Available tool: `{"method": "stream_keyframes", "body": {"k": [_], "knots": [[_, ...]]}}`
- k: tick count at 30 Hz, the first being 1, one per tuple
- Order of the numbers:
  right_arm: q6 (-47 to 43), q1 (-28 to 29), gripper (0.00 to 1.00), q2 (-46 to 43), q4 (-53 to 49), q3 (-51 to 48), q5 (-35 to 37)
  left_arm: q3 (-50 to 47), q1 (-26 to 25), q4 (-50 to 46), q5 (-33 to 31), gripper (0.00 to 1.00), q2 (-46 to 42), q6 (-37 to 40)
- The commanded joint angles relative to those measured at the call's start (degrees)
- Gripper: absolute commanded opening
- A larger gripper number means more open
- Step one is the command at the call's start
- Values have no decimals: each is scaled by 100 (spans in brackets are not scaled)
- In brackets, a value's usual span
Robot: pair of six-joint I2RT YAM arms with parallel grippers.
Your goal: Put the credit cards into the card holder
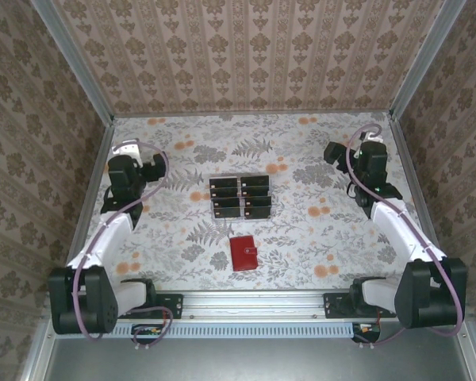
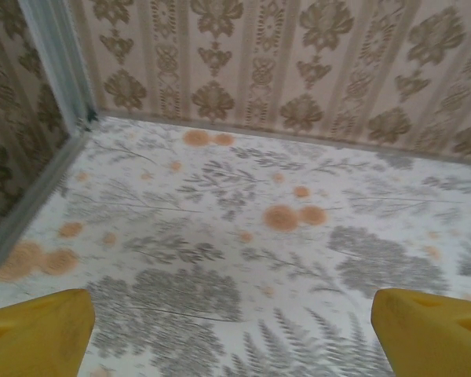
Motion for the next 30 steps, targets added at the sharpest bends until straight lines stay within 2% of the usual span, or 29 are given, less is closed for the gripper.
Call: {"method": "stream_keyframes", "body": {"k": [1, 4, 9, 13, 15, 21, 30], "knots": [[612, 249, 100, -76, -1361, 79, -1168, 29, -353, -1185, 545, 100, -312, -1193], [496, 895, 98, -168, -1982, 116, -1173, -208, -906, -1219, 613, 100, -617, -1693], [497, 2290, 97, -415, -2781, -17, -291, -859, -1828, -518, 430, 100, -898, -2389], [767, 2987, 96, -410, -2803, -321, 295, -1138, -2201, 139, 351, 100, -676, -2685], [898, 3180, 96, -294, -2612, -457, 415, -1113, -2397, 389, 357, 100, -377, -2716], [1037, 3557, 97, 286, -2065, -441, 563, -909, -2538, 1125, 586, 100, 584, -2748], [1125, 3787, 97, 1368, -1471, -137, 988, -781, -2687, 1840, 634, 100, 1287, -2923]]}}
